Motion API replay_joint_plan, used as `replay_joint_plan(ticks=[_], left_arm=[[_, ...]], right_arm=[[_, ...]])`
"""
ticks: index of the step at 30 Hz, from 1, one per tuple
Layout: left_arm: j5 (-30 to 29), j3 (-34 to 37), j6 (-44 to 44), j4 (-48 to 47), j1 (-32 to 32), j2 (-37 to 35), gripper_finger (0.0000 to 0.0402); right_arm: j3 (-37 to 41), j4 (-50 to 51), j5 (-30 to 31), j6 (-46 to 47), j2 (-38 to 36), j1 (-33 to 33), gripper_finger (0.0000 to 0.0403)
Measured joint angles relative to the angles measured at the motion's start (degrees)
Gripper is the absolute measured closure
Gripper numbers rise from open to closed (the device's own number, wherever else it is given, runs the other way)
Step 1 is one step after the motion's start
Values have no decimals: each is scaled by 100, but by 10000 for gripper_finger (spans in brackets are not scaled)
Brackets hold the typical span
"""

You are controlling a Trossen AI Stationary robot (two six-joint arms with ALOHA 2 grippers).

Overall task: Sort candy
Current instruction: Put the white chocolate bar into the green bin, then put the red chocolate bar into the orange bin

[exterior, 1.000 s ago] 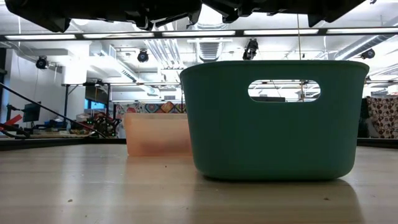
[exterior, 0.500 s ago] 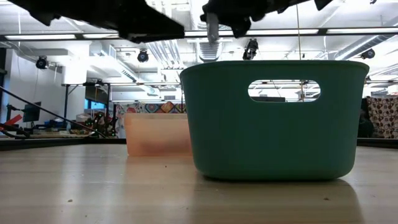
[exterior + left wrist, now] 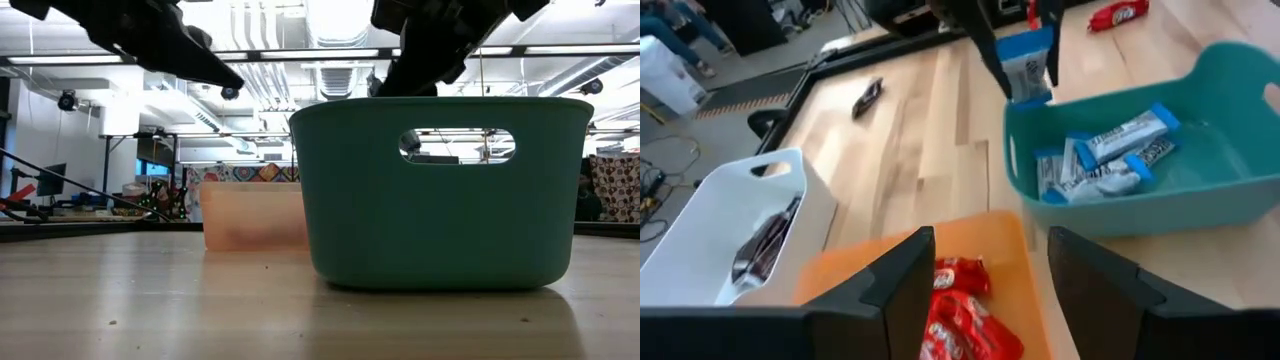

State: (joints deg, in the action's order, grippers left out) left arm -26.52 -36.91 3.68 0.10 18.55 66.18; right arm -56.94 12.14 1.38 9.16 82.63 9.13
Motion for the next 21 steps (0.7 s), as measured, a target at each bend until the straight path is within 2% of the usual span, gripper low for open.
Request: replay_joint_plan(ticks=[8,17,21], left_arm=[[-7,0,-33,-368,0,-409,223],[-202,0,-25,-493,-2,-444,223],[-205,0,-87,-490,-2,-444,223]], right_arm=[[0,140,-14,38,0,37,237],[-1,246,-34,221,-11,37,194],[-223,777,14,519,-32,22,188]])
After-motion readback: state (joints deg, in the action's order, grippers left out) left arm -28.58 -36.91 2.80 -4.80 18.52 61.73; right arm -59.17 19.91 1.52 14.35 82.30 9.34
